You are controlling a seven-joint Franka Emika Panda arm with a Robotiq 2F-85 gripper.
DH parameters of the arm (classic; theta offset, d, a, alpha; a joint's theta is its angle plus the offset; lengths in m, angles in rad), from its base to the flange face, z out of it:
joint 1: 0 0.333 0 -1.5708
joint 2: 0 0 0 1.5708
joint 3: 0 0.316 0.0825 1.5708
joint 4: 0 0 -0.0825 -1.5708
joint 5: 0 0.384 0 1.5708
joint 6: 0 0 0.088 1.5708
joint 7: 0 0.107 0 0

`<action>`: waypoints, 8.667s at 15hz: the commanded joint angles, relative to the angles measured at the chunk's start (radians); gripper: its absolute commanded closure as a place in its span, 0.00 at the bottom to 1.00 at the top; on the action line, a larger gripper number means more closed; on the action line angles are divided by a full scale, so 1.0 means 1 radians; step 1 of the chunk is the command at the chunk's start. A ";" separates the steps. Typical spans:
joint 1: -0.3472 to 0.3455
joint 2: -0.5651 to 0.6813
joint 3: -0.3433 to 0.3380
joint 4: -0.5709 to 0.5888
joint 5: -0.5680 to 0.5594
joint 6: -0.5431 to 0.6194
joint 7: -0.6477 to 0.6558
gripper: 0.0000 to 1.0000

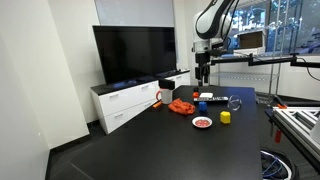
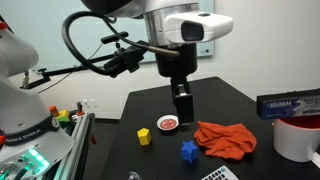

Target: Make the star block stand upright

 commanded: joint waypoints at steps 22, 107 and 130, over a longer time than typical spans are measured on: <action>-0.017 0.336 0.069 0.066 0.049 0.226 0.032 0.25; 0.740 0.329 -0.630 -0.079 0.277 0.411 0.256 0.00; 0.209 0.320 -0.127 -0.055 0.050 0.562 0.338 0.65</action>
